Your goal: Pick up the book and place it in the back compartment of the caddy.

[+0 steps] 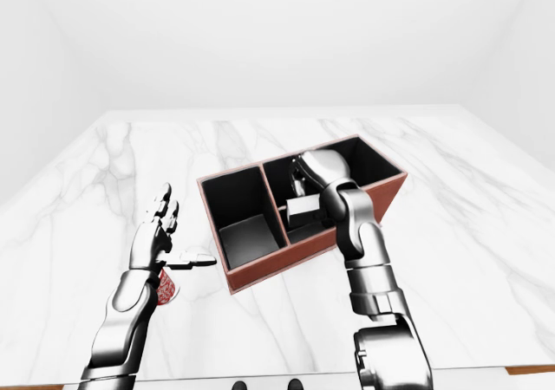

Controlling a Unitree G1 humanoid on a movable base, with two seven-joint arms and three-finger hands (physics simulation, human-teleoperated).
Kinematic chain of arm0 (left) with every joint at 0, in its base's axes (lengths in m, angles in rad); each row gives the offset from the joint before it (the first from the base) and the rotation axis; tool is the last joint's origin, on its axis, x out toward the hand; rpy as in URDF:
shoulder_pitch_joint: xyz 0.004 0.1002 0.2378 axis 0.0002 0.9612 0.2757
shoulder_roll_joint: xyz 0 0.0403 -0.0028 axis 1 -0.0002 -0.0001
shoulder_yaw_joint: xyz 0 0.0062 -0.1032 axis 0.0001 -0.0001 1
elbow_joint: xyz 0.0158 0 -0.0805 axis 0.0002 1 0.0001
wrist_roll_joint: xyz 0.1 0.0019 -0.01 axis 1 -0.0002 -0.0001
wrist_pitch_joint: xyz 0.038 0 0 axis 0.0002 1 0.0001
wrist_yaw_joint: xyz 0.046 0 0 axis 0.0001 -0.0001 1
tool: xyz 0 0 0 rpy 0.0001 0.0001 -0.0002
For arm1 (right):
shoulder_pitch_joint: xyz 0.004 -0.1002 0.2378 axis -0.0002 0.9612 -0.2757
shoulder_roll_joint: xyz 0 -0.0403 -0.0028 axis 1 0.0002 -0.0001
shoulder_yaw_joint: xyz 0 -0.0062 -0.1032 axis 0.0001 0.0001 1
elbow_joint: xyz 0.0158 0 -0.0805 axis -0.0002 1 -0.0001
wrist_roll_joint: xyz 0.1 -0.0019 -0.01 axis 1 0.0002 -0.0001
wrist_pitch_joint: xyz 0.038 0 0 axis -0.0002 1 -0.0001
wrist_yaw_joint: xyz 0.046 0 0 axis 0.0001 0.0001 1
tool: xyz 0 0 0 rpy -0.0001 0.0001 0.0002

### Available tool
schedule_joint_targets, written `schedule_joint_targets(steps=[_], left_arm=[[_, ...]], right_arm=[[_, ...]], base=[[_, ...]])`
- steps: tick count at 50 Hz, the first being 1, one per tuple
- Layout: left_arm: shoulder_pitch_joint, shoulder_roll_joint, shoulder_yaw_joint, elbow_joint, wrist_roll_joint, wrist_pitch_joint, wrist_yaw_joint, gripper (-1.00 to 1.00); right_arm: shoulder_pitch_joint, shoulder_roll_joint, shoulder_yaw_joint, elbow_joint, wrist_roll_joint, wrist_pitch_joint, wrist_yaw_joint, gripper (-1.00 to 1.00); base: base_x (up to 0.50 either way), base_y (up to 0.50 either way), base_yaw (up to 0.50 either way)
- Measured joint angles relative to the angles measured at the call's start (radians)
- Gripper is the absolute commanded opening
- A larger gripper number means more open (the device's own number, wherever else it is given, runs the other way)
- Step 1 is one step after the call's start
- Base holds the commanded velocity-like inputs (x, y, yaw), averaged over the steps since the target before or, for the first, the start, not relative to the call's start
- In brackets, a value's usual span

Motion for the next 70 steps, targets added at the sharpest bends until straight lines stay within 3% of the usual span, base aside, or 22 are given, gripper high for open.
schedule_joint_targets(steps=[70], left_arm=[[0.004,-0.002,-0.005,0.003,0.006,0.0,0.003,1.0]], right_arm=[[-0.062,0.0,0.031,0.28,-0.027,0.0,-0.182,-1.0]], base=[[0.0,0.0,0.0]])
